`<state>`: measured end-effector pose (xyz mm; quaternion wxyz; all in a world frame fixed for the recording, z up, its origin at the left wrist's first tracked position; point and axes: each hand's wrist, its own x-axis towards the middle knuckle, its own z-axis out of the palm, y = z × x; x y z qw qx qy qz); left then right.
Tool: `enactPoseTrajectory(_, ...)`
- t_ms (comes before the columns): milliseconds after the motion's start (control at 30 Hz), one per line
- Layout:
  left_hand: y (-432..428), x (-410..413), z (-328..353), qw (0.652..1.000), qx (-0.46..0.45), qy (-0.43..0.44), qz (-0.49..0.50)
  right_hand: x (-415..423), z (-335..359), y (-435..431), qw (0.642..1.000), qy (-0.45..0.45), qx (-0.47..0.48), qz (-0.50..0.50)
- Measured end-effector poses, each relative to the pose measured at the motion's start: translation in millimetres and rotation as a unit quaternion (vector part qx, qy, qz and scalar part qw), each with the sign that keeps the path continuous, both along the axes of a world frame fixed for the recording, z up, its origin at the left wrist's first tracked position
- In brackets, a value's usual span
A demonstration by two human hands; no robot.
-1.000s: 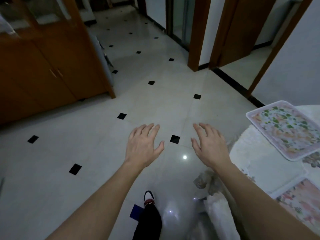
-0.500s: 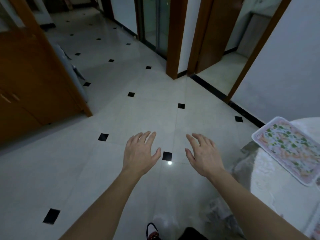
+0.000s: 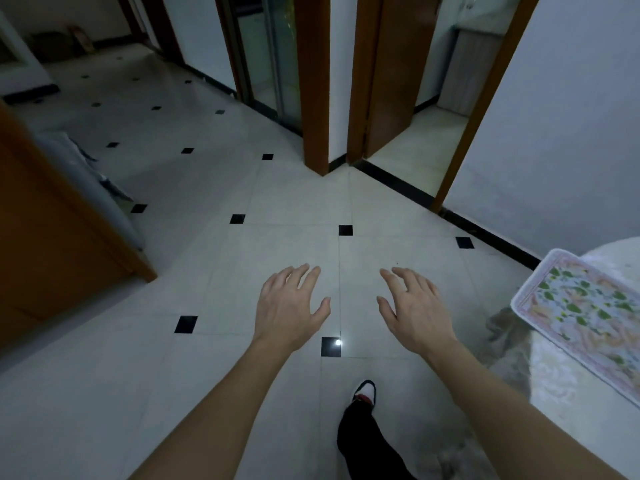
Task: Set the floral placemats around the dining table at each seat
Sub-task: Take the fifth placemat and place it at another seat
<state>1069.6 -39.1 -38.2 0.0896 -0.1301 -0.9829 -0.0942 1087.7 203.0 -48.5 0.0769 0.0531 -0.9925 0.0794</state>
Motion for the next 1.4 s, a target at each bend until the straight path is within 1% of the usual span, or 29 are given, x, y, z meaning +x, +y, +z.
enactPoseTrajectory(233,58,-132,0,0.999,-0.026,-0.015,-0.037,-113,-15,53,0.998,-0.023,-0.027,-0.049)
enactPoseTrajectory(433,129,-238,3,0.996,-0.027,-0.017,-0.085,-196,-12,117,0.993,-0.016,-0.041,-0.11)
enactPoseTrajectory(667,201,-322,15,0.988,-0.016,-0.018,-0.15,-252,-14,179,0.983,-0.029,-0.032,-0.176)
enactPoseTrajectory(900,268,-402,2,0.97,-0.015,-0.026,-0.241,-295,-21,227,0.968,-0.046,-0.028,-0.245)
enactPoseTrajectory(1033,313,-458,-8,0.952,-0.001,-0.032,-0.303,-325,-21,258,0.948,-0.049,-0.023,-0.313)
enactPoseTrajectory(1133,348,-504,-13,0.935,0.004,-0.043,-0.352,-347,-18,278,0.927,-0.054,-0.022,-0.37)
enactPoseTrajectory(1233,385,-545,-10,0.915,0.001,-0.053,-0.4,-363,-11,296,0.899,-0.056,-0.027,-0.433)
enactPoseTrajectory(1300,411,-565,-7,0.898,0.0,-0.043,-0.438,-364,-6,307,0.878,-0.048,-0.028,-0.476)
enactPoseTrajectory(1400,457,-578,-2,0.863,-0.003,-0.042,-0.504,-354,0,320,0.841,-0.035,-0.028,-0.539)
